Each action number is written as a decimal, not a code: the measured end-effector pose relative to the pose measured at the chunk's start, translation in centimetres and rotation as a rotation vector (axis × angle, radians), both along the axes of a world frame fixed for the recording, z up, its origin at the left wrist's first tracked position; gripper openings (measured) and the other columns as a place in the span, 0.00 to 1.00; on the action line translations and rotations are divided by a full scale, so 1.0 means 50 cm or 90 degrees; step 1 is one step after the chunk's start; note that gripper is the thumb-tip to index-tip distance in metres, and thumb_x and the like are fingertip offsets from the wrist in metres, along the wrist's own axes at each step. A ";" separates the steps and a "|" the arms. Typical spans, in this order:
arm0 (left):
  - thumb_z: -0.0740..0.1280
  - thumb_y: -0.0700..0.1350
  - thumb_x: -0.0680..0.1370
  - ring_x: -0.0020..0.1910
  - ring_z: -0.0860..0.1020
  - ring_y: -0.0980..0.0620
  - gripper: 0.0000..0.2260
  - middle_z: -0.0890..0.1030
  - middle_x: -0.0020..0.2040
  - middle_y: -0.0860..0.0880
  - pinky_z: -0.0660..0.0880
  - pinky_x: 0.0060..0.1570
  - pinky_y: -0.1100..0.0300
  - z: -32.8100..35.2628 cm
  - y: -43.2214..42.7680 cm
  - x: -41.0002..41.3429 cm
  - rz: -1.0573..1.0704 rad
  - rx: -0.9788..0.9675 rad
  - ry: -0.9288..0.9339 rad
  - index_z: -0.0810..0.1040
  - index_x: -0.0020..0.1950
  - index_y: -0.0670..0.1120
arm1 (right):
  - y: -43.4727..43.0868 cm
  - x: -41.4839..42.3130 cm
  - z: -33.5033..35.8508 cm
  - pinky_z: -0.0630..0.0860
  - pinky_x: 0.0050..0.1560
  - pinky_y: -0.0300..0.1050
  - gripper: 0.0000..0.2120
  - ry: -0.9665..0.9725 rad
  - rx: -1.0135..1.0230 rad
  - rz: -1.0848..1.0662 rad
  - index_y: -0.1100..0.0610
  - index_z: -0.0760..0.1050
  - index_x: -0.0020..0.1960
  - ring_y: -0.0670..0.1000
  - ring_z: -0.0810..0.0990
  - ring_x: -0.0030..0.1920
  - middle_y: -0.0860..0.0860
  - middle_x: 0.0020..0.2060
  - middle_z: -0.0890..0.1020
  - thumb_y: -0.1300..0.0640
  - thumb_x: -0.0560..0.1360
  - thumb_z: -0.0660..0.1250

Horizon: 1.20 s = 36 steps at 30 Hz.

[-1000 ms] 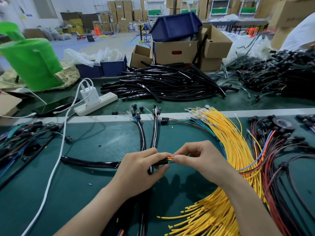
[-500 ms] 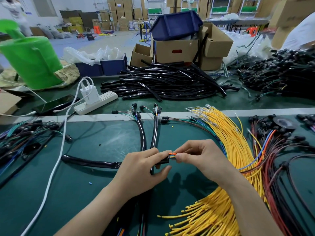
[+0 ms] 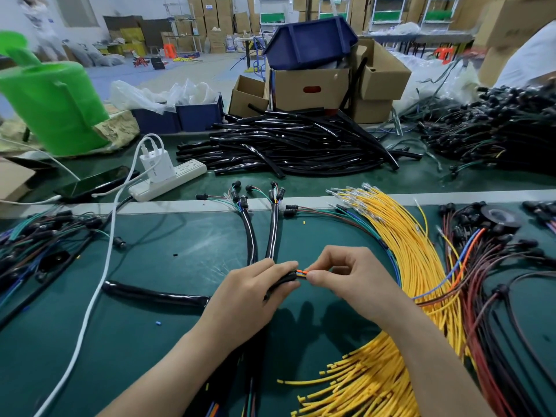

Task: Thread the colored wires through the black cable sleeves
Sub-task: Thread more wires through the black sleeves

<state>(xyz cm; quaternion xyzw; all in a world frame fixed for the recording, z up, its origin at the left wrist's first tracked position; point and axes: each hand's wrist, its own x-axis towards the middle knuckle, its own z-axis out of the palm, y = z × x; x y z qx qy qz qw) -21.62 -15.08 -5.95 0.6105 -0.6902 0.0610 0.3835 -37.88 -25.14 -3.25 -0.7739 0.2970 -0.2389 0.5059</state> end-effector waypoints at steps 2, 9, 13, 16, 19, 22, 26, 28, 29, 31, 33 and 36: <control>0.63 0.50 0.77 0.33 0.77 0.52 0.14 0.79 0.38 0.51 0.75 0.33 0.58 0.000 -0.001 -0.001 0.000 0.000 -0.001 0.82 0.54 0.43 | 0.002 0.001 0.003 0.66 0.32 0.38 0.08 0.005 0.005 -0.001 0.53 0.78 0.34 0.45 0.68 0.28 0.44 0.26 0.77 0.59 0.71 0.72; 0.64 0.50 0.77 0.33 0.75 0.54 0.13 0.78 0.38 0.51 0.73 0.35 0.61 0.002 -0.001 0.000 -0.028 0.019 0.012 0.81 0.50 0.43 | 0.005 0.002 0.004 0.66 0.32 0.40 0.07 0.019 0.009 0.002 0.55 0.77 0.34 0.46 0.68 0.29 0.48 0.29 0.79 0.60 0.69 0.72; 0.64 0.50 0.76 0.33 0.75 0.53 0.12 0.78 0.37 0.51 0.73 0.33 0.59 0.006 0.000 0.001 -0.028 0.021 -0.009 0.82 0.48 0.43 | 0.006 0.002 0.004 0.68 0.33 0.39 0.07 0.040 -0.027 0.014 0.54 0.77 0.34 0.45 0.71 0.31 0.48 0.32 0.80 0.59 0.70 0.71; 0.64 0.51 0.76 0.32 0.75 0.52 0.12 0.78 0.35 0.51 0.73 0.29 0.59 0.011 0.003 0.003 -0.026 0.022 -0.056 0.83 0.48 0.44 | 0.013 0.003 0.005 0.64 0.29 0.34 0.07 0.053 -0.101 0.025 0.53 0.76 0.35 0.42 0.66 0.26 0.42 0.28 0.77 0.58 0.70 0.71; 0.64 0.51 0.75 0.31 0.76 0.52 0.13 0.78 0.35 0.51 0.73 0.27 0.61 0.012 0.005 0.002 -0.035 0.022 -0.096 0.84 0.50 0.45 | 0.017 0.004 0.008 0.64 0.28 0.34 0.07 0.066 -0.150 0.025 0.52 0.76 0.35 0.43 0.66 0.25 0.40 0.26 0.75 0.58 0.70 0.70; 0.64 0.51 0.76 0.31 0.75 0.53 0.13 0.78 0.36 0.51 0.73 0.27 0.60 0.013 0.005 0.000 -0.032 0.016 -0.090 0.83 0.52 0.45 | 0.016 0.005 0.011 0.64 0.27 0.33 0.06 0.056 -0.140 0.011 0.53 0.77 0.35 0.43 0.66 0.24 0.39 0.26 0.75 0.59 0.70 0.70; 0.64 0.51 0.77 0.33 0.73 0.55 0.14 0.77 0.38 0.51 0.73 0.32 0.62 0.013 0.007 -0.001 -0.060 0.031 -0.051 0.82 0.57 0.45 | 0.012 0.001 0.014 0.66 0.29 0.35 0.05 0.038 -0.088 0.003 0.52 0.78 0.37 0.44 0.68 0.27 0.45 0.31 0.79 0.60 0.70 0.69; 0.63 0.50 0.78 0.34 0.72 0.55 0.14 0.77 0.39 0.51 0.71 0.34 0.64 0.013 0.007 -0.003 -0.071 0.043 -0.038 0.81 0.57 0.45 | 0.010 -0.001 0.015 0.68 0.32 0.39 0.04 0.034 -0.069 0.003 0.53 0.78 0.37 0.46 0.71 0.29 0.48 0.32 0.80 0.60 0.70 0.69; 0.63 0.50 0.78 0.34 0.73 0.55 0.13 0.77 0.39 0.51 0.71 0.34 0.63 0.013 0.007 -0.005 -0.073 0.046 -0.040 0.81 0.56 0.45 | 0.010 -0.002 0.016 0.69 0.32 0.40 0.04 0.037 -0.065 0.005 0.53 0.77 0.37 0.46 0.71 0.29 0.49 0.32 0.81 0.60 0.69 0.70; 0.63 0.49 0.78 0.34 0.73 0.53 0.12 0.76 0.38 0.50 0.72 0.32 0.61 0.011 0.005 -0.009 -0.073 0.048 -0.057 0.81 0.53 0.44 | 0.011 -0.001 0.015 0.68 0.32 0.40 0.04 0.050 -0.069 0.017 0.54 0.77 0.36 0.45 0.71 0.29 0.49 0.31 0.80 0.60 0.69 0.70; 0.64 0.48 0.78 0.33 0.73 0.53 0.11 0.76 0.36 0.50 0.71 0.30 0.61 0.009 0.004 -0.012 -0.072 0.044 -0.060 0.81 0.50 0.43 | 0.017 0.002 0.014 0.65 0.29 0.35 0.06 0.064 -0.092 0.026 0.54 0.76 0.36 0.41 0.68 0.26 0.44 0.27 0.77 0.60 0.70 0.70; 0.63 0.48 0.78 0.31 0.71 0.54 0.11 0.75 0.36 0.51 0.69 0.29 0.62 0.009 0.006 -0.012 -0.058 0.042 -0.066 0.81 0.48 0.43 | 0.033 0.016 0.014 0.63 0.27 0.33 0.05 0.053 -0.103 0.022 0.53 0.72 0.39 0.42 0.67 0.24 0.39 0.26 0.75 0.60 0.72 0.65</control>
